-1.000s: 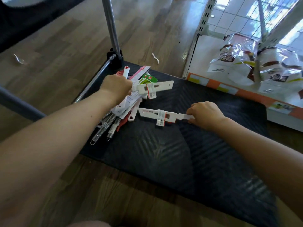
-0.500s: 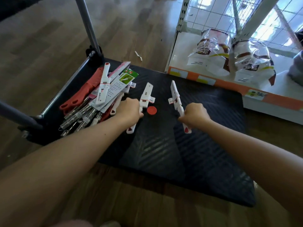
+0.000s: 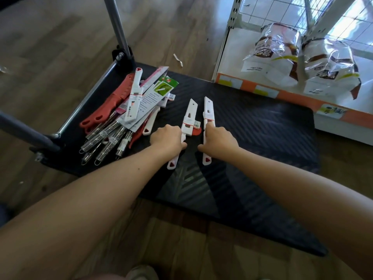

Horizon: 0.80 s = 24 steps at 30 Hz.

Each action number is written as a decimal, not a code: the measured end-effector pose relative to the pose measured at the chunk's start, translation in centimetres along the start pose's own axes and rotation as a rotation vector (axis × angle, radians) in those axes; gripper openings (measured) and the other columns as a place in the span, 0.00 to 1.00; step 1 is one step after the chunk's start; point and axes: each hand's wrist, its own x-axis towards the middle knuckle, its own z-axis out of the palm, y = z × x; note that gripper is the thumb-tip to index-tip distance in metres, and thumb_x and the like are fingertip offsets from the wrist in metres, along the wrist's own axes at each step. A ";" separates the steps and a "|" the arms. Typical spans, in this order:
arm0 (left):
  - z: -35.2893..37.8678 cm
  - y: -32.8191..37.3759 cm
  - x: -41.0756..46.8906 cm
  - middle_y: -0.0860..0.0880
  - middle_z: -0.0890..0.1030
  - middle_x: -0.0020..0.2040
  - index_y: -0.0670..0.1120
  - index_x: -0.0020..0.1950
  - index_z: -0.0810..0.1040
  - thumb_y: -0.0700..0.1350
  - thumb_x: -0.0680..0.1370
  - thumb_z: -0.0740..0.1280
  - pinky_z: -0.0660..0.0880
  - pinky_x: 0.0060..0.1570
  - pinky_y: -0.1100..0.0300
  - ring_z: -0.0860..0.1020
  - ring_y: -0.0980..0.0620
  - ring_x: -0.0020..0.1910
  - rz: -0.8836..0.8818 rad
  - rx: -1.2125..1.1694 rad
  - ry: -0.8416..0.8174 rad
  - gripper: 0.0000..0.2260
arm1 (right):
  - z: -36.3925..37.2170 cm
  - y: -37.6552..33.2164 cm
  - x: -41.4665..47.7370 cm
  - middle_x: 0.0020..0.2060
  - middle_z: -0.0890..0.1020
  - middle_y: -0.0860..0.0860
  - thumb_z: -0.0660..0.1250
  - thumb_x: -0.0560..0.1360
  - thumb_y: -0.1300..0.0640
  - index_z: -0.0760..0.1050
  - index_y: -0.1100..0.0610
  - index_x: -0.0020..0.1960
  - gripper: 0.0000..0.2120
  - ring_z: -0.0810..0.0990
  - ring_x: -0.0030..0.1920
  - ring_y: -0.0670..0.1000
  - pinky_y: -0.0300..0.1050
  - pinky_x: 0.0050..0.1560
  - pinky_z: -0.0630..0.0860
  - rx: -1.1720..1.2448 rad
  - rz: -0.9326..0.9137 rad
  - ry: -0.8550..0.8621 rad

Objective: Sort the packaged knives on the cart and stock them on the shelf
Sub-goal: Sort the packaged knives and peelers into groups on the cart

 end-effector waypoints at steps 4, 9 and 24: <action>0.7 -0.1 0.1 0.42 0.78 0.54 0.42 0.54 0.75 0.53 0.77 0.63 0.69 0.42 0.55 0.77 0.41 0.54 0.013 -0.048 0.019 0.16 | 0.4 0.0 0.0 0.44 0.74 0.53 0.68 0.72 0.51 0.64 0.56 0.52 0.16 0.76 0.43 0.52 0.46 0.38 0.72 0.118 -0.024 0.010; 1.1 -0.2 0.0 0.41 0.78 0.54 0.42 0.53 0.75 0.54 0.78 0.61 0.67 0.40 0.54 0.77 0.41 0.53 0.023 -0.094 0.036 0.16 | 0.9 -0.5 -0.5 0.44 0.74 0.52 0.68 0.72 0.53 0.66 0.57 0.52 0.15 0.78 0.45 0.53 0.47 0.42 0.76 0.243 -0.055 0.006; 1.1 -0.3 0.1 0.41 0.78 0.54 0.42 0.53 0.75 0.54 0.77 0.62 0.70 0.44 0.53 0.76 0.40 0.54 0.048 -0.079 0.068 0.16 | 1.8 -1.1 -1.0 0.48 0.78 0.53 0.66 0.73 0.51 0.71 0.58 0.54 0.14 0.78 0.46 0.54 0.47 0.42 0.74 0.113 -0.098 -0.075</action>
